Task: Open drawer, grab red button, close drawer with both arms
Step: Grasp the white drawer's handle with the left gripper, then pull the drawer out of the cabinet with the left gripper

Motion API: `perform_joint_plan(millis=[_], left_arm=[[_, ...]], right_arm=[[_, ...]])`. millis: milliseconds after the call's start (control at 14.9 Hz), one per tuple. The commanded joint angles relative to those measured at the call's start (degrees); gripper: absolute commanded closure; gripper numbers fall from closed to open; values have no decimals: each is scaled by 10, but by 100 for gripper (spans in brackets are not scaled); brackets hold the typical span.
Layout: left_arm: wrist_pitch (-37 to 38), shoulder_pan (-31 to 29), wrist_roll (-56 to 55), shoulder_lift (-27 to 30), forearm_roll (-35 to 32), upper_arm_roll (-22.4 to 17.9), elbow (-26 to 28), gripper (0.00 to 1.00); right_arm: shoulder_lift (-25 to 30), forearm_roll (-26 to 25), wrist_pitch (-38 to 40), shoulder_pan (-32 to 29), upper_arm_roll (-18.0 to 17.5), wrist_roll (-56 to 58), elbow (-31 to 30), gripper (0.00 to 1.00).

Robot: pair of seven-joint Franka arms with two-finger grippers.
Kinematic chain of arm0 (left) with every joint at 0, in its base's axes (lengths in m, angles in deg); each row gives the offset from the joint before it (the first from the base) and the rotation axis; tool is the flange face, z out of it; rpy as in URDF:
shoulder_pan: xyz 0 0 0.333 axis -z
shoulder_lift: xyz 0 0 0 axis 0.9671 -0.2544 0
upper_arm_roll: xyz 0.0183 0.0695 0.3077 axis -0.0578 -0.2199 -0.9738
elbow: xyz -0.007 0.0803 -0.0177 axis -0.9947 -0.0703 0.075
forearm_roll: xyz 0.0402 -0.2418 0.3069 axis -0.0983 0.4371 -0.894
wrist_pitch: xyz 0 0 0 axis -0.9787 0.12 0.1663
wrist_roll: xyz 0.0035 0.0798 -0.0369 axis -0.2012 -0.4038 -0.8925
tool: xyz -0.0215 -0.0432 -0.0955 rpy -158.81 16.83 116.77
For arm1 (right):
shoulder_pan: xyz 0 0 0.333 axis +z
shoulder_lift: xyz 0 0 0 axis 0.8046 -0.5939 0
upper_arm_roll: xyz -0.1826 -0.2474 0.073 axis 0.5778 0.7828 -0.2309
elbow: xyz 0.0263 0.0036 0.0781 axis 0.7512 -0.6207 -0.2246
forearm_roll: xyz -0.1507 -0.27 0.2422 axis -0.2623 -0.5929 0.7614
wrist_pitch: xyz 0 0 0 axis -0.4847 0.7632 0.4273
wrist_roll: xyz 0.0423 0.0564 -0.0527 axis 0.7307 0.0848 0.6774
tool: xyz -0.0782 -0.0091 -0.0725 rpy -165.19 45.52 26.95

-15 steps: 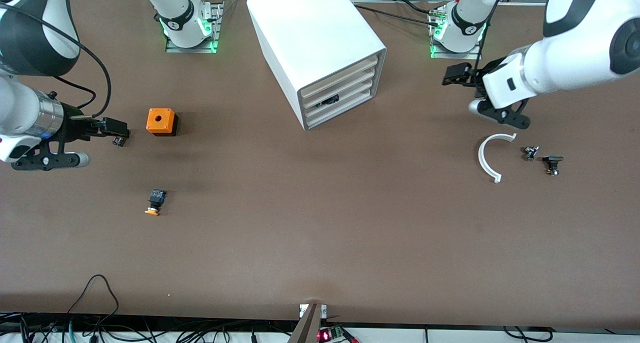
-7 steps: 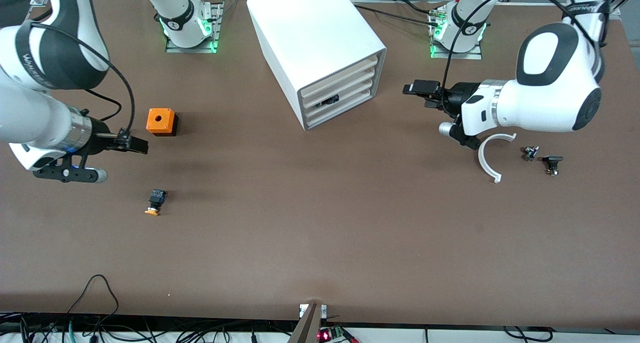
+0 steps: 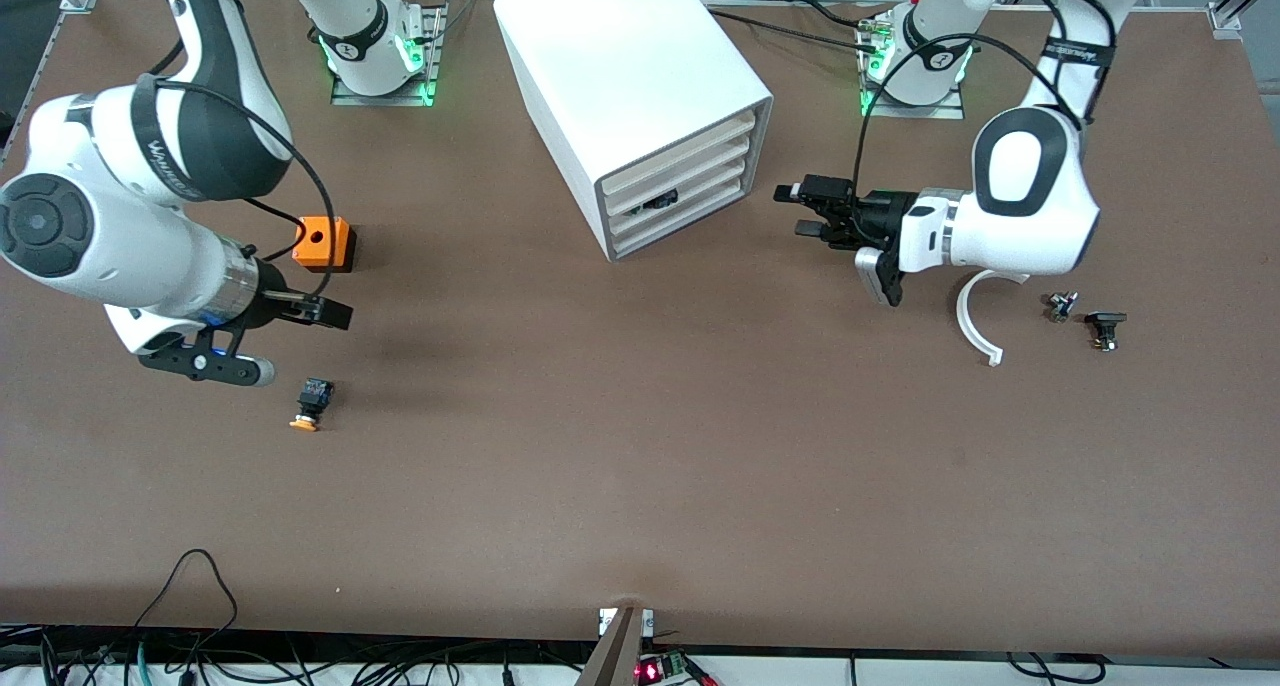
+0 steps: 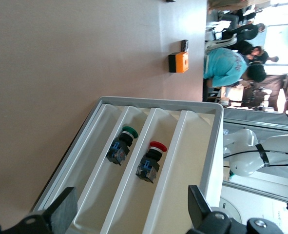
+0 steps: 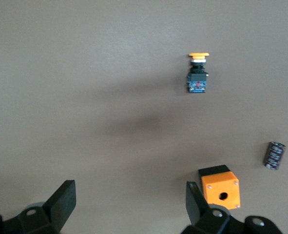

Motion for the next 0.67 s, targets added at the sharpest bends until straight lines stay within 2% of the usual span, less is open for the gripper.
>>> perform_joint_plan(millis=[0,201,402,603], left_arm=[[-48,1,58,14,61,36,55,1],[-57,1,98,-18,93,69,70,5],[-62,2,196,-55,160,72,94,10],[-63,16,241,-76,201,75,113,33]], right_arm=[[-9,42,-17,13,2,-36,7,0],[-26,59,-29,18,2,-79,12,0],[-49,59,-42,47,2,-146,29,0],[-56,59,-63,61,2,-178,39,0]])
